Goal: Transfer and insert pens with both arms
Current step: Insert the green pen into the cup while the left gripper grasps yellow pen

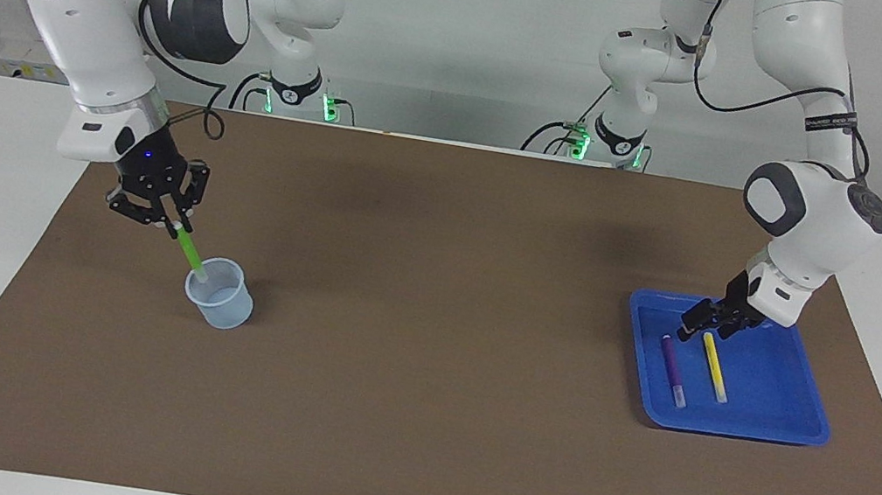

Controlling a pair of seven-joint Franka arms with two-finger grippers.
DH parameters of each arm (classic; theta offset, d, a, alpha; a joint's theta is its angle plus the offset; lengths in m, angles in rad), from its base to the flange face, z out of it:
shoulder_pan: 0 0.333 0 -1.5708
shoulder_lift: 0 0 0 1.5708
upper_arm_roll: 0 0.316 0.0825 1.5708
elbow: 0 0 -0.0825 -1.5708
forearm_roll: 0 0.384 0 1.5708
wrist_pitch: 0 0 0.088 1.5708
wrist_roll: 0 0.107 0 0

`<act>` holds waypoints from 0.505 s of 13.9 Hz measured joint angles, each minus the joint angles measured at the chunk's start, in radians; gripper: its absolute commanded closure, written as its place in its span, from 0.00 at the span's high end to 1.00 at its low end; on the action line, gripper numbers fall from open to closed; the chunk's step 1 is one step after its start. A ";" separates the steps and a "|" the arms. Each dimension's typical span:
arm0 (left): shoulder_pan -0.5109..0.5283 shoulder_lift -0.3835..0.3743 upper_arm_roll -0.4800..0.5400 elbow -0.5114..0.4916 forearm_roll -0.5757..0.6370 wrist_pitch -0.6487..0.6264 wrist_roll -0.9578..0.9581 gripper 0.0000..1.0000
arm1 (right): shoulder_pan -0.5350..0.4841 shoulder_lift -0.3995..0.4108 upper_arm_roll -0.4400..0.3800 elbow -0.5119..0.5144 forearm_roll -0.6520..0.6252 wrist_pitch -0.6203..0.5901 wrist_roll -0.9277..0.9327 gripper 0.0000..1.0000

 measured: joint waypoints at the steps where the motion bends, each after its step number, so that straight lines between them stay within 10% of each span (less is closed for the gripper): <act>1: 0.005 0.008 0.000 -0.005 0.013 0.027 0.026 1.00 | 0.003 0.005 0.001 -0.005 0.000 0.003 -0.021 0.00; 5: 0.039 0.065 0.001 -0.010 0.051 0.133 0.114 1.00 | 0.030 0.021 0.005 -0.024 0.000 0.014 -0.039 0.00; 6: 0.045 0.075 0.001 -0.010 0.052 0.146 0.123 1.00 | 0.034 0.023 0.006 -0.028 0.000 0.014 -0.039 0.11; 7: 0.048 0.081 0.001 -0.009 0.053 0.155 0.128 0.98 | 0.037 0.024 0.006 -0.032 0.000 0.014 -0.039 0.48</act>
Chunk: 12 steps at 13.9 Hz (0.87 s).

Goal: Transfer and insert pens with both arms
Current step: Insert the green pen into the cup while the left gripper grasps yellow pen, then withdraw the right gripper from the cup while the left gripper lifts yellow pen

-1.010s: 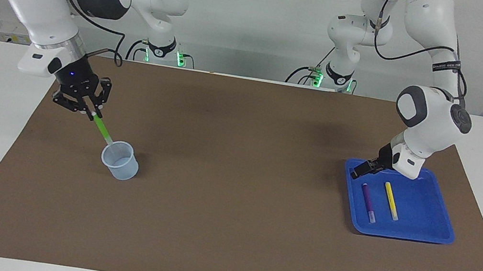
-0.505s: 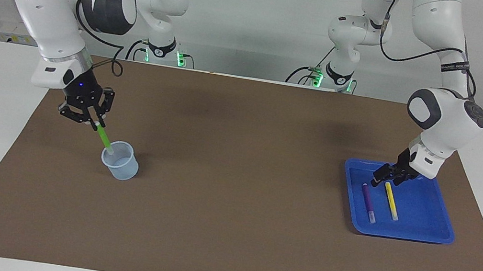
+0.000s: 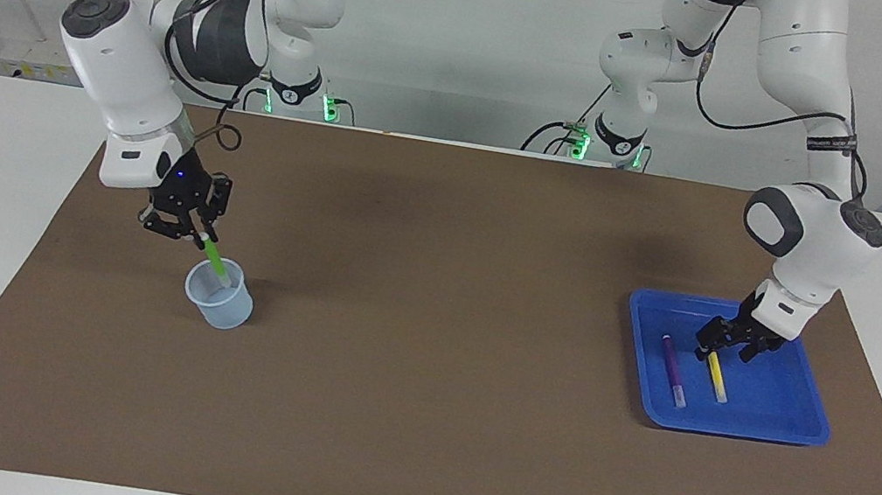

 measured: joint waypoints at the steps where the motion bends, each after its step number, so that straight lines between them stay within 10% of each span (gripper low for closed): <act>1: 0.001 0.001 0.000 0.000 0.001 0.009 0.002 0.92 | 0.004 0.000 0.000 -0.002 0.000 0.000 0.000 0.79; 2: 0.001 0.002 0.000 0.000 0.005 0.012 0.010 0.76 | 0.007 0.000 0.000 -0.004 0.000 0.000 0.000 1.00; 12: 0.005 0.038 0.000 0.011 0.059 0.069 0.119 0.45 | 0.010 -0.013 0.000 0.001 0.000 -0.051 0.000 1.00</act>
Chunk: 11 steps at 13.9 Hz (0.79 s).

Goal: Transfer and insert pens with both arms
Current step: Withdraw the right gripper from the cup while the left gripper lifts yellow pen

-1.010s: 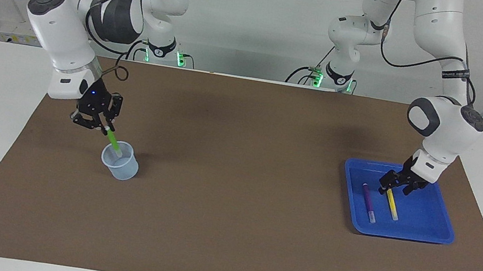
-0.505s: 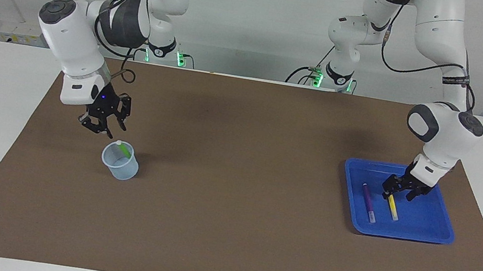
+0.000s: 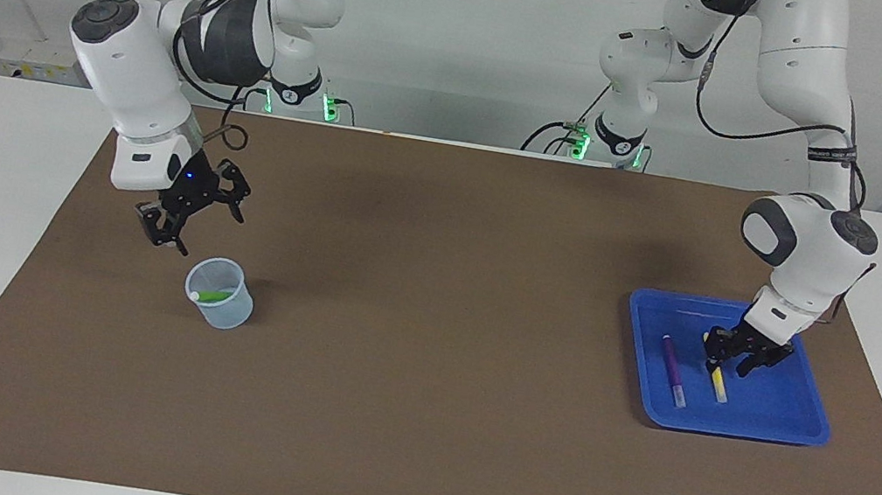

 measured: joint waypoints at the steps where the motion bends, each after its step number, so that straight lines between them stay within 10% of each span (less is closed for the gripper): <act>1: 0.000 0.001 0.000 0.000 0.000 0.002 0.000 0.42 | 0.000 -0.009 0.000 0.003 0.000 -0.028 0.000 1.00; 5: 0.000 0.020 -0.002 0.000 0.001 0.007 0.003 0.40 | 0.003 -0.049 0.001 0.009 0.000 -0.151 0.055 1.00; 9: 0.000 0.021 -0.002 0.002 0.001 0.011 0.003 0.00 | 0.050 -0.103 0.006 0.017 0.001 -0.248 0.230 1.00; 11: 0.000 0.021 -0.002 0.003 0.002 0.012 0.003 0.00 | 0.093 -0.132 0.009 0.017 0.002 -0.274 0.345 1.00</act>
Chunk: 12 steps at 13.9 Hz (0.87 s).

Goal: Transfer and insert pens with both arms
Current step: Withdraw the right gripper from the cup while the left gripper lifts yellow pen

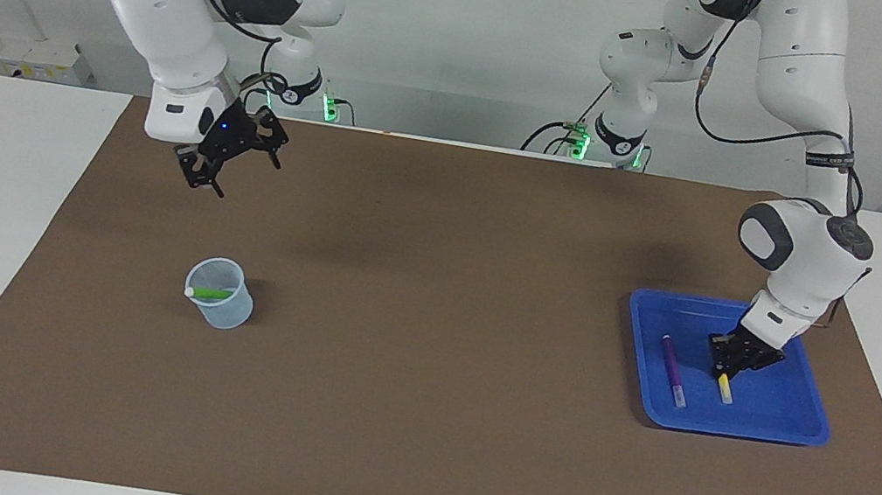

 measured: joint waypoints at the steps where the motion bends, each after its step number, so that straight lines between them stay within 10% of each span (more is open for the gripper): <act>1: 0.000 0.000 0.000 0.000 0.000 0.000 -0.001 0.00 | 0.020 -0.012 0.002 0.000 0.004 -0.013 0.063 1.00; 12: 0.012 -0.001 -0.006 0.164 -0.001 -0.377 -0.101 0.00 | 0.116 -0.060 0.005 0.004 0.192 -0.033 0.669 1.00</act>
